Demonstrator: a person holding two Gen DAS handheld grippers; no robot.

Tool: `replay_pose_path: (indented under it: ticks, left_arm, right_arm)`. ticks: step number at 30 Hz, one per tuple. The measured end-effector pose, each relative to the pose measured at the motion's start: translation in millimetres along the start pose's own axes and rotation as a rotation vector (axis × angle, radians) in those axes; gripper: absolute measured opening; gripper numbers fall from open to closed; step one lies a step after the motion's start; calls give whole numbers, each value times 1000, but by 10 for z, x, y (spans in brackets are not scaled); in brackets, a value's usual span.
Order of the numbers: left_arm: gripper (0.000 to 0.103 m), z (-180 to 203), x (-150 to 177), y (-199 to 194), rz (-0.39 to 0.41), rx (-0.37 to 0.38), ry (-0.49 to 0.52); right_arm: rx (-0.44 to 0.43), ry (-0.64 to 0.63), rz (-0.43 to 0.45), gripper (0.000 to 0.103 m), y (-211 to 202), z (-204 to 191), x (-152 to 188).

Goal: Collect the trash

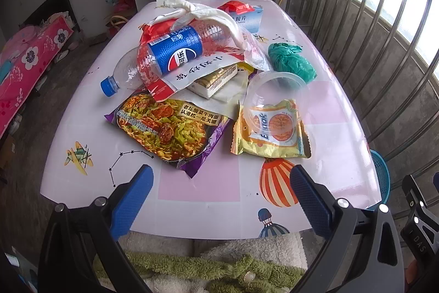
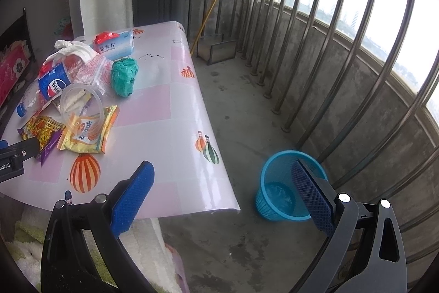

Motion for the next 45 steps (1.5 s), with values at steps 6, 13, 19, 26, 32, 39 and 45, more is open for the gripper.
replay_pose_path:
  ticks: [6,13,19,26,32,39,45]
  left_arm:
    - [97,-4,1,-3,-3,0,-3]
    - [97,-23,5,-5,-3,0,-5]
    - [97,-51,5,-9,-3,-3,-10]
    - [97,-60,2,-10,-4,-4,-10]
    - [97,-94,-13,-2,-2,-9,-1]
    - [97,-304,-186,-39,87,-23,16]
    - [97,-731,-305,-4,121,-23,-21]
  right_arm:
    - [-1,-2,1,95,7,-14,-11]
    - [-2,-10,2,95,1,-59,-29]
    - [-2,-9,2,95,5,-60,-30]
    - [-5,-12,4,95,9,-106,-53]
    - [-10,-8,0,95,23,-127,-59]
    - [-50,22,32,95,74,-268,-194]
    - [-157,46,77,95,175,-599,-410]
Point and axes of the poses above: each gripper's, at about its wrist camera, not at the fingertips, and y roughly the way its jaws point, z to its right, x to its underside, the point moved 8 cm from there along y, roughly the way its jaws point, and after that the axes turned 7 degrees about z, right-handed, at the moved point
